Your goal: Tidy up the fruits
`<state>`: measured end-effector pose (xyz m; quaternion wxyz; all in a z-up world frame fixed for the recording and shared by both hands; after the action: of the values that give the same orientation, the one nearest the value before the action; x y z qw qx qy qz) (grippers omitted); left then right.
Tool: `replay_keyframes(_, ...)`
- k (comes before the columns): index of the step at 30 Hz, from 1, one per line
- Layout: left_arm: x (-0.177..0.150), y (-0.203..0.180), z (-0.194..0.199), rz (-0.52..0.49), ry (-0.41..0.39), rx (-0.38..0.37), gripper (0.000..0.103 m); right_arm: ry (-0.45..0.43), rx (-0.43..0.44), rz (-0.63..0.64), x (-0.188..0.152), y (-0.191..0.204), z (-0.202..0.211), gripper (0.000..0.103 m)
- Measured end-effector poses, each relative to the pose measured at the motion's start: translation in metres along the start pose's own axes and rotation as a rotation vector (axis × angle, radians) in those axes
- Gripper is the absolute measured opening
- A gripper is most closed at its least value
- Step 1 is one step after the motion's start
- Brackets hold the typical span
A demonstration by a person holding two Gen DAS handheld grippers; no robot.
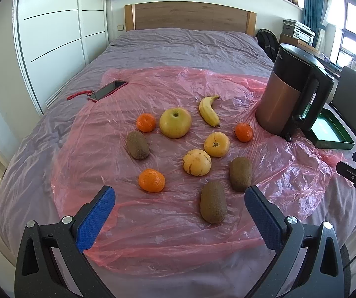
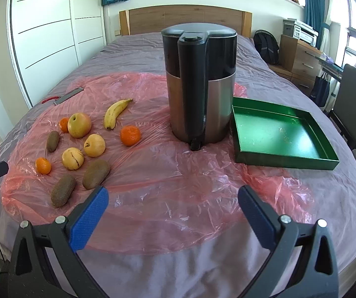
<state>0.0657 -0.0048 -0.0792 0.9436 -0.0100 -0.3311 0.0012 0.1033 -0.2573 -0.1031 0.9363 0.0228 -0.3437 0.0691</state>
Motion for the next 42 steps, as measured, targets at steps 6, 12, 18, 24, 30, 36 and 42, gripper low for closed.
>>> replay_keyframes(6, -0.002, -0.002, -0.002, -0.007, 0.010, -0.006, 0.102, 0.008, 0.002, 0.008, -0.002, 0.003, -0.002, 0.103)
replay_keyframes(12, -0.002, 0.001, -0.003, -0.005, 0.012, 0.000, 0.102, 0.008, 0.001, 0.006, -0.002, 0.005, -0.003, 0.103)
replay_keyframes(18, -0.004, 0.001, -0.007, -0.012, 0.024, -0.004, 0.102, 0.008, 0.000, -0.001, -0.002, 0.005, -0.003, 0.103)
replay_keyframes(24, -0.007, 0.001, -0.009, -0.014, 0.034, -0.010, 0.102, 0.010, 0.002, 0.004, -0.003, 0.006, -0.003, 0.103)
replay_keyframes(30, -0.011, 0.000, -0.013, -0.031, 0.049, -0.017, 0.102, 0.011, 0.006, 0.006, -0.003, 0.009, -0.004, 0.103)
replay_keyframes(36, -0.012, 0.000, -0.014, -0.033, 0.051, -0.022, 0.102, 0.012, 0.006, 0.006, -0.003, 0.010, -0.004, 0.103)
replay_keyframes(42, -0.019, 0.003, -0.020, -0.043, 0.087, -0.035, 0.102, 0.023, 0.015, 0.012, -0.006, 0.015, -0.008, 0.103)
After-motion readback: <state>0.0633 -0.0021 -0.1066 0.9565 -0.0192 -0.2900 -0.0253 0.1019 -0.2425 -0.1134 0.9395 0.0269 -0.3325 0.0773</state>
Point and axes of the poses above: each gripper's, at about its wrist camera, not at the fingertips, and z roughly against the way its jaws point, y to its left, x to its top, the point moved 9 cm from there along -z, roughly the way its jaws point, and after that the axes turned 5 degrees about y, right-handed, at the moved point
